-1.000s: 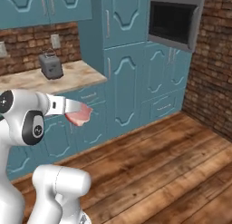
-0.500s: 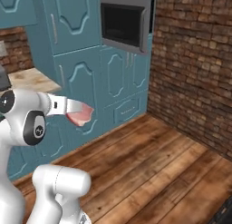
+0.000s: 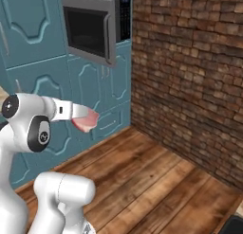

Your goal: Transport the steak from the fridge to the microwave and turn on the microwave.

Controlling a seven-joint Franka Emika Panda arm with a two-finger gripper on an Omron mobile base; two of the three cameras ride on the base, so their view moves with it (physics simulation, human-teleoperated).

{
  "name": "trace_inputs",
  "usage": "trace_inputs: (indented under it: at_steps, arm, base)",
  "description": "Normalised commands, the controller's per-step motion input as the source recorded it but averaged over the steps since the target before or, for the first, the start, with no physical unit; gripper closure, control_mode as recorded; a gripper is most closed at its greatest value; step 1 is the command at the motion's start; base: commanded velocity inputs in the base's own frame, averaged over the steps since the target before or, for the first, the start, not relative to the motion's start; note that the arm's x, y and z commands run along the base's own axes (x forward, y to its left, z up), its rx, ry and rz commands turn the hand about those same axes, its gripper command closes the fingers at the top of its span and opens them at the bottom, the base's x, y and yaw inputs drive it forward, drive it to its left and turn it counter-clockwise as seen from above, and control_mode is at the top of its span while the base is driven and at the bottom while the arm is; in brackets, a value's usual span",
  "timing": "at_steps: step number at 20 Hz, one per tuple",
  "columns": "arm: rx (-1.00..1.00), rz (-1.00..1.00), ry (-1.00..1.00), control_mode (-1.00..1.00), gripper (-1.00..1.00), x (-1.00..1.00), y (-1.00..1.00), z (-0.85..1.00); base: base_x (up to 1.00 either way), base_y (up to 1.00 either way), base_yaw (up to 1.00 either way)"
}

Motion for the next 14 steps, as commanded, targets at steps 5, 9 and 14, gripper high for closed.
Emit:
trace_inputs:
  at_steps: [5,9,14]
  arm:
    - [0.0,0.0,0.0,1.0,1.0,0.0,0.0,0.0]
    - [0.0,0.0,0.0,1.0,1.0,0.0,0.0,0.0]
    - [0.0,0.0,0.0,1.0,1.0,0.0,0.0,0.0]
  base:
    - [0.92,-0.52,-0.06]
    - [0.95,-0.49,-0.07]
    - [0.93,-0.08,-0.35]
